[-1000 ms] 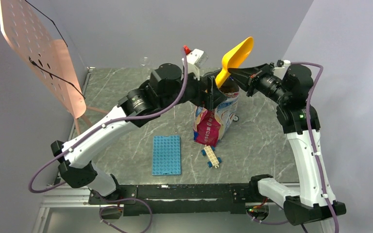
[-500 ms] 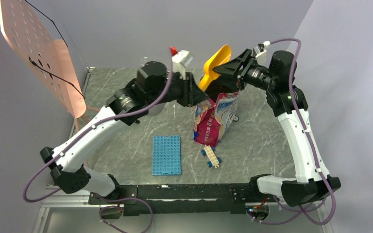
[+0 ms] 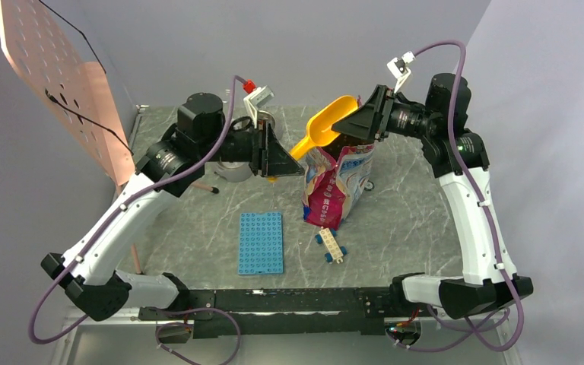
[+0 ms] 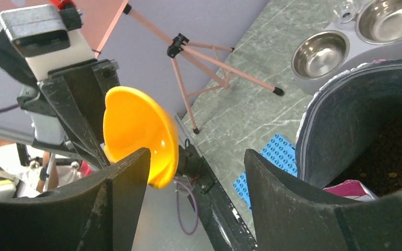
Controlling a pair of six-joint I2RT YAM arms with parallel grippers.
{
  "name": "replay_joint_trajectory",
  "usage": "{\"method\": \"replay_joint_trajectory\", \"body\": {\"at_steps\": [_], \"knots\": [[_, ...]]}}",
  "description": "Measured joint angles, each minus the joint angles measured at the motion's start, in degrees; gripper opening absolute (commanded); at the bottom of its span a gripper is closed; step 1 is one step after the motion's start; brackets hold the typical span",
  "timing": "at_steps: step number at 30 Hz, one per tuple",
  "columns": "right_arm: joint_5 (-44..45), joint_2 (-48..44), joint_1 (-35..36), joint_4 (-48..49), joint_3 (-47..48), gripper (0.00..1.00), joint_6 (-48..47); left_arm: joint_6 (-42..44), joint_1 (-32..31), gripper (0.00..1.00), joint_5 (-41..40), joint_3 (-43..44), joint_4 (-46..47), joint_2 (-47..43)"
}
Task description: Serve the pet food
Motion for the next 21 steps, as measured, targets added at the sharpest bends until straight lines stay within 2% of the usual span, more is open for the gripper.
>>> {"method": "replay_joint_trajectory", "body": {"at_steps": [4, 6, 7, 9, 10, 11, 15, 16, 21], "knots": [[-2.47, -0.74, -0.04, 2.71, -1.79, 0.69, -0.44, -1.70, 1.38, 0.00, 6.80, 0.11, 0.57, 0.74], [-3.78, -1.27, -0.04, 4.24, -2.82, 0.62, -0.20, -2.36, 1.49, 0.00, 8.83, 0.11, 0.59, 0.87], [-4.04, -1.40, -0.04, 4.61, -3.04, 0.53, -0.02, -2.47, 1.49, 0.00, 9.42, 0.11, 0.48, 0.92], [-4.22, -1.46, -0.04, 4.87, -3.06, 0.26, 0.15, -1.95, 1.51, 0.00, 10.12, 0.28, -0.66, 1.11], [-4.20, -1.46, -0.04, 4.85, -3.06, 0.08, 0.52, -1.29, 1.53, 0.04, 10.23, 0.79, -2.21, 1.36], [-4.13, -1.44, -0.02, 4.94, -3.08, 0.00, 1.01, -0.55, 1.53, 0.10, 10.03, 1.29, -3.54, 1.68], [-4.02, -1.97, -0.09, 6.86, -4.63, 0.00, 6.82, 4.28, 1.49, 0.45, 6.51, 4.04, -9.14, 2.34], [-3.74, -2.49, 0.11, 8.24, -5.97, 0.00, 8.41, 4.46, 1.29, 0.50, 4.68, 3.89, -9.55, 1.62], [2.16, -6.36, 1.31, 12.55, -12.52, 0.00, 14.73, 0.59, 1.25, 0.61, -6.01, -4.90, -2.32, -5.84]]}}
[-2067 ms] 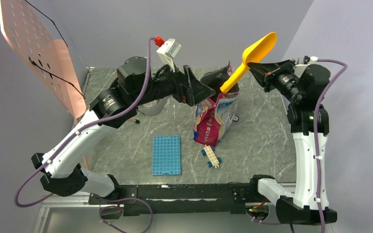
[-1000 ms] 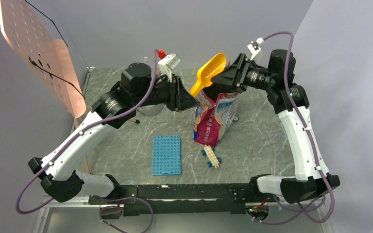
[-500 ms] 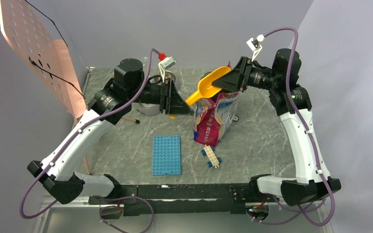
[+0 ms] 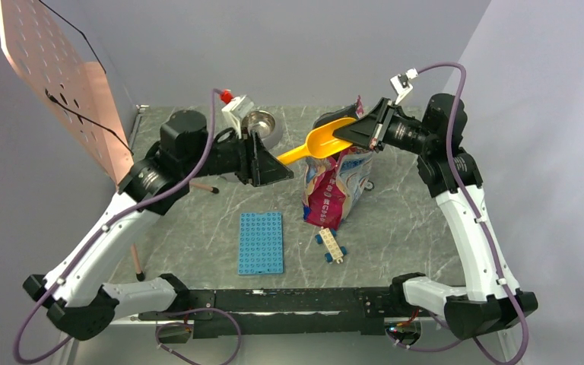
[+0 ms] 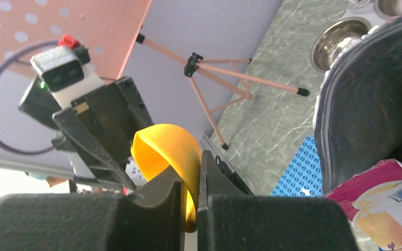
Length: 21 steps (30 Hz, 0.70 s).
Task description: Serve the pet food
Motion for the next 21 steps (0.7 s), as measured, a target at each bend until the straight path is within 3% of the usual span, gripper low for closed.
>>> {"method": "replay_joint_trajectory", "body": {"at_steps": [5, 10, 18, 21], "knots": [[4.74, -2.69, 0.94, 2.60, -3.34, 0.00, 5.53, -2.95, -2.91, 0.51, -9.88, -5.68, 6.95, -4.81], [6.47, -3.17, 1.86, 3.76, -3.52, 0.00, 8.11, -4.68, -3.72, 0.51, -14.86, -6.27, 11.52, -4.90], [7.78, -4.07, 2.34, 5.05, -5.99, 0.00, 11.39, -9.40, -3.91, 0.28, -15.34, -10.16, 18.71, -6.05], [7.98, -4.50, 2.36, 5.88, -6.23, 0.00, 13.11, -11.28, -3.91, 0.25, -13.35, -10.27, 20.74, -6.14]]}}
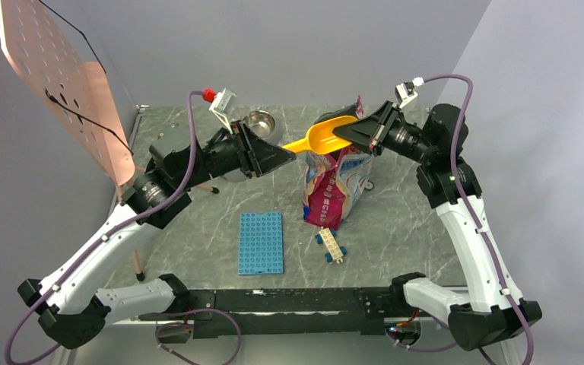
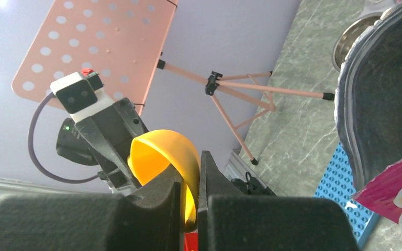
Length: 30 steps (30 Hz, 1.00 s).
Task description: Serve the pet food
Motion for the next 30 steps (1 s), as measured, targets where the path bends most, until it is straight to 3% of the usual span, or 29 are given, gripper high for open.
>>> {"method": "replay_joint_trajectory", "body": {"at_steps": [2, 6, 8, 10, 13, 14, 19, 25, 30], "knots": [[0.33, -0.50, 0.02, 0.46, -0.07, 0.00, 0.74, -0.72, 0.02, 0.23, 0.35, -0.66, 1.38, -0.33], [1.01, -1.31, 0.11, 0.59, -0.61, 0.00, 0.79, -1.55, 0.09, 0.09, 1.05, -2.23, 3.50, -0.83], [1.29, -1.36, 0.11, 0.59, -0.61, 0.00, 0.79, -1.90, 0.35, 0.08, 1.49, -2.25, 3.87, -0.70], [1.33, -1.36, 0.11, 0.37, -0.61, 0.00, 0.76, -1.97, 0.50, 0.17, 1.75, -2.25, 3.85, -0.68], [1.53, -1.33, 0.17, -0.33, -0.57, 0.00, 0.79, -1.99, 0.94, 0.47, 2.32, -2.25, 3.69, -0.68], [1.68, -1.31, 0.26, -0.79, -0.42, 0.00, 0.76, -1.95, 1.27, 0.51, 2.51, -2.25, 3.37, -0.68], [3.45, 1.33, 0.98, -8.33, 3.89, 0.00, -2.38, 2.12, 4.55, 0.51, 2.78, 0.98, -4.31, -0.11], [4.00, 4.87, 0.98, -15.72, 8.81, 0.00, -6.47, 9.90, 9.84, 0.53, 7.58, 13.75, -16.46, 4.28], [2.86, 4.98, 0.98, -15.50, 8.02, 0.00, -5.57, 10.01, 9.99, 0.54, 13.57, 10.69, -15.13, 3.52]]}}
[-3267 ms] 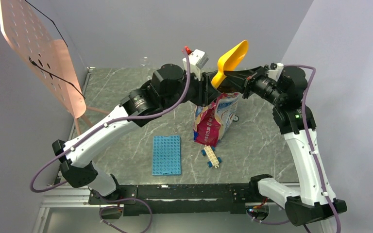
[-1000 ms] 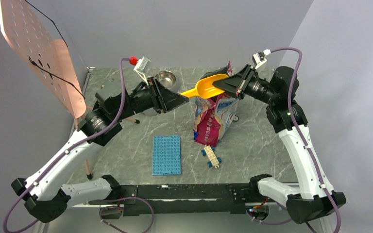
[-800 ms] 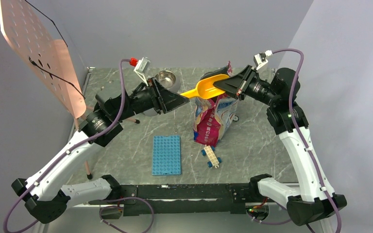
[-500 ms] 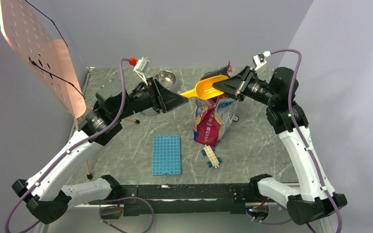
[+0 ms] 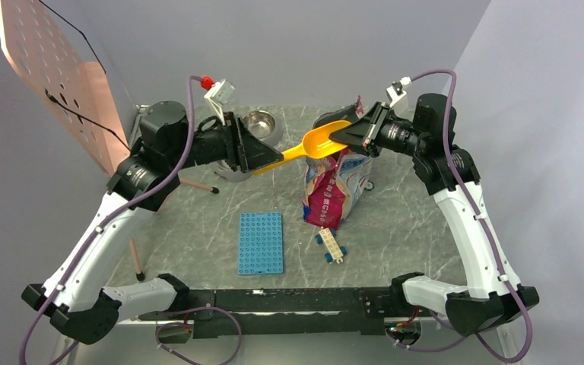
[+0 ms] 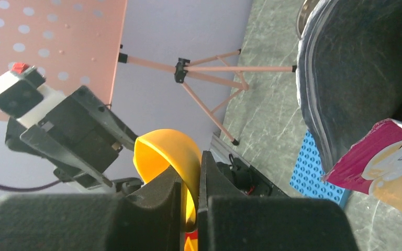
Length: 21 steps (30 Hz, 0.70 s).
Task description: Serve the pet food
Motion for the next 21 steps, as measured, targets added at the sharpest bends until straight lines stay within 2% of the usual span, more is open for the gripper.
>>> {"method": "replay_joint_trajectory", "body": {"at_steps": [4, 8, 10, 13, 18, 21], "knots": [[-1.88, 0.09, 0.00, 0.83, -0.63, 0.00, 0.35, -0.70, 0.09, 0.59, 2.64, -1.36, 0.44, 1.27], [-4.02, 0.11, 0.00, 1.57, -0.63, 0.00, -0.07, -0.46, 0.07, 0.59, 3.45, -1.16, -0.96, 2.29], [-4.81, 0.11, 0.00, 1.57, -0.61, 0.00, -0.76, -0.76, 0.09, 0.56, 3.58, -1.18, -1.16, 2.25], [-5.18, 0.11, 0.02, 1.60, -0.59, 0.00, -1.29, -3.13, 0.24, 0.46, 5.29, -2.71, 1.64, 1.33], [-5.70, 0.44, 0.02, 2.97, -0.59, 0.00, -1.14, -7.06, 0.26, 0.41, 10.91, -6.88, 5.73, 0.42], [-6.12, 1.11, 0.02, 3.56, -0.59, 0.00, -1.22, -7.02, 0.26, 0.33, 13.51, -6.60, 4.26, 1.92]]}}
